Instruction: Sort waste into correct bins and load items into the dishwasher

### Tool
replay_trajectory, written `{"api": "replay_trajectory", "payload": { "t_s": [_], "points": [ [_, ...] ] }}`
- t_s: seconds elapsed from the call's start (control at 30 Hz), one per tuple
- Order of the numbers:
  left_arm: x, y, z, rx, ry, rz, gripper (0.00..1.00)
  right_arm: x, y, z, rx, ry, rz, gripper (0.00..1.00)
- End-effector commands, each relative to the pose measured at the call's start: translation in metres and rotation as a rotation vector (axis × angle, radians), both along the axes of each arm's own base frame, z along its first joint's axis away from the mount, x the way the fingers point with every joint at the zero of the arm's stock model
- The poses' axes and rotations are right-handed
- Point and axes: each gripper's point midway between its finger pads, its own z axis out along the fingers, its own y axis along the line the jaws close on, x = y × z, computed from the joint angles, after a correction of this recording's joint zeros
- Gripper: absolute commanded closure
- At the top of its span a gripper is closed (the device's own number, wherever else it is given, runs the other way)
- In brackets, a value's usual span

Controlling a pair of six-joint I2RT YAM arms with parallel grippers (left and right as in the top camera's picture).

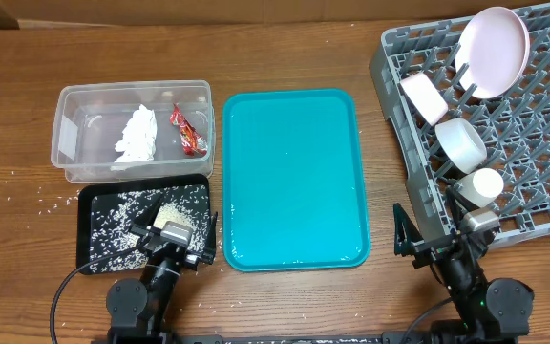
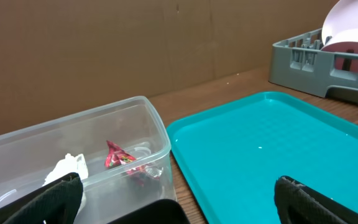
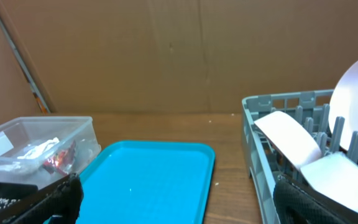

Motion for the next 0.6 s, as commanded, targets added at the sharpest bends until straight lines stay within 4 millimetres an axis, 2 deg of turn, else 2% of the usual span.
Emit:
{"api": "replay_trajectory", "payload": {
  "t_s": [0.0,0.17,0.57],
  "points": [
    [-0.001,0.0,0.001,0.013,-0.013,-0.005,0.0,0.005,-0.002,-0.016,0.013,-0.001,-0.012,0.0],
    [-0.001,0.0,0.001,0.013,-0.013,-0.005,0.0,0.014,-0.003,-0.045,0.013,0.002,-0.018,0.0],
    [-0.001,0.0,0.001,0.013,-0.013,-0.005,0.0,0.015,-0.004,-0.046,0.013,0.007,-0.026,0.0]
  ]
}}
